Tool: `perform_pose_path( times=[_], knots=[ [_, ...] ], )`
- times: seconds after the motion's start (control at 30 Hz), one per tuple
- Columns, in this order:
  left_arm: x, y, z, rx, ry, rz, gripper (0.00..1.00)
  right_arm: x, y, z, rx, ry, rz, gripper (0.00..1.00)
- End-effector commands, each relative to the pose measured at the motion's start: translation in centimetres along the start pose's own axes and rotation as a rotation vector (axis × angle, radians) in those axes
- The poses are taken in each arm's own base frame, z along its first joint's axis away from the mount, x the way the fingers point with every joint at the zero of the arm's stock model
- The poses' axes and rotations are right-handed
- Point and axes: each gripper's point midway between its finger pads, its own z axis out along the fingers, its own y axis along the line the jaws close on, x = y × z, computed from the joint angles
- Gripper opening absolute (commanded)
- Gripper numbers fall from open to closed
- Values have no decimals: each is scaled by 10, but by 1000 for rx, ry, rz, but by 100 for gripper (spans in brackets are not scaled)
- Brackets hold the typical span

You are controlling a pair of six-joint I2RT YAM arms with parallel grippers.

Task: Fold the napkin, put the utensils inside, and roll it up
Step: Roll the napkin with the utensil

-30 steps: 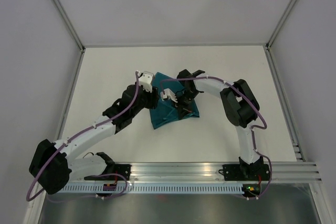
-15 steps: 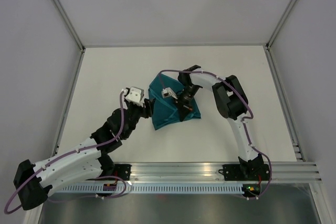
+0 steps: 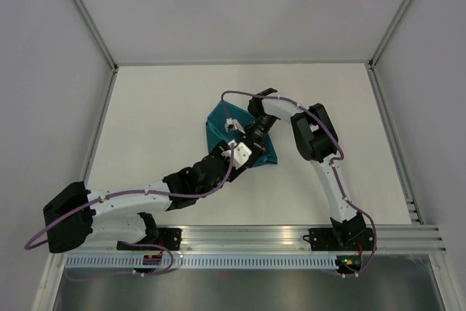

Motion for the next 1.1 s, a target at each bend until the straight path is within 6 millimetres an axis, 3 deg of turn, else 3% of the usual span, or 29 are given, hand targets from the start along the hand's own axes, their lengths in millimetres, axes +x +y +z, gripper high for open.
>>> perform_pose_path(
  times=[0.0,0.3,0.33,0.67,1.07],
  knots=[
    [-26,-25,9,126,-83,127,67,5,-3,2,-29,4,-4,1],
    [5,-63,40,241,-8,262,69,6,-7,-1,-25,-9,5,0],
    [16,-68,45,262,20,272,69,6,-7,0,-27,-10,7,0],
    [34,-63,70,294,75,265,69,8,-8,-3,-28,-19,20,1],
    [60,-59,77,334,159,274,67,9,-12,-5,-23,-24,27,0]
  ],
)
